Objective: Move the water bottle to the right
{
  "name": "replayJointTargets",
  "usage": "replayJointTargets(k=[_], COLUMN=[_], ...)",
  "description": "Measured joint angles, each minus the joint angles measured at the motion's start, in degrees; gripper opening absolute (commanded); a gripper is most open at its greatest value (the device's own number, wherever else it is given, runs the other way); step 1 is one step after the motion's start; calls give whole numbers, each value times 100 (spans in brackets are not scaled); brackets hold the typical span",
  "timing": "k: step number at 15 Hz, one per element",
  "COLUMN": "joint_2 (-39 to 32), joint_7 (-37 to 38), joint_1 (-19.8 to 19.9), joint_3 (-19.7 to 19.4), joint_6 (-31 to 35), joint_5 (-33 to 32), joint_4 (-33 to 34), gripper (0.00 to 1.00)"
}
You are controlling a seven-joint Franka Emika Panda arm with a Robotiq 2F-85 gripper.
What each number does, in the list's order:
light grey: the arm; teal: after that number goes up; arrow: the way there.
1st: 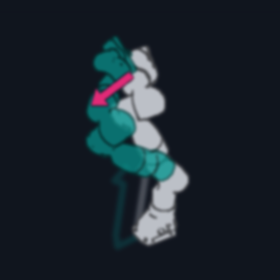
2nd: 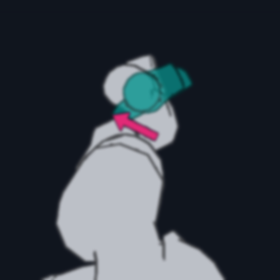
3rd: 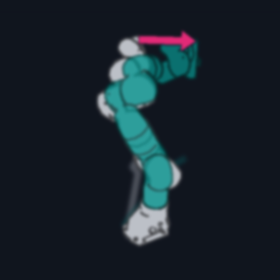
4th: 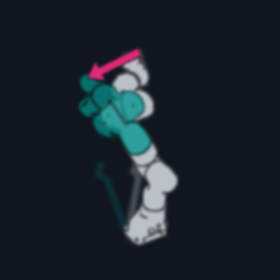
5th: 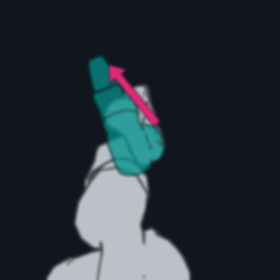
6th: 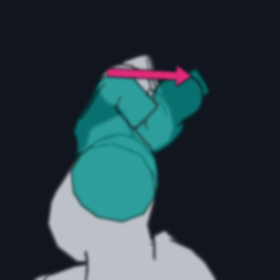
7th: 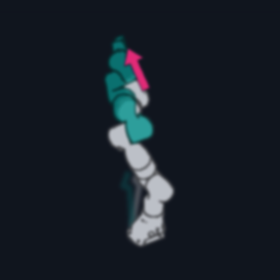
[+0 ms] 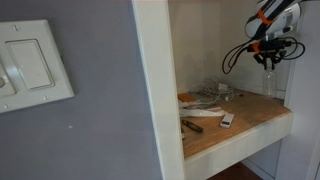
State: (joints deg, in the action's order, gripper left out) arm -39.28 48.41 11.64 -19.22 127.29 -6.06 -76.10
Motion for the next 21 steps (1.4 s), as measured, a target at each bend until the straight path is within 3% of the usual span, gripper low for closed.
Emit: replayJointTargets(k=[8, 9, 10, 12, 17, 21], joint_2=[-528, -575, -614, -677, -663, -406], joint_7=[2, 2, 2, -2, -80, -632], joint_1=[233, 249, 260, 278, 282, 276], joint_3=[42, 46, 46, 47, 50, 213], joint_6=[0, 0, 0, 0, 45, 71], joint_5=[226, 237, 244, 252, 252, 256], joint_4=[465, 507, 546, 620, 763, 772], gripper=[8, 26, 56, 64, 98, 100])
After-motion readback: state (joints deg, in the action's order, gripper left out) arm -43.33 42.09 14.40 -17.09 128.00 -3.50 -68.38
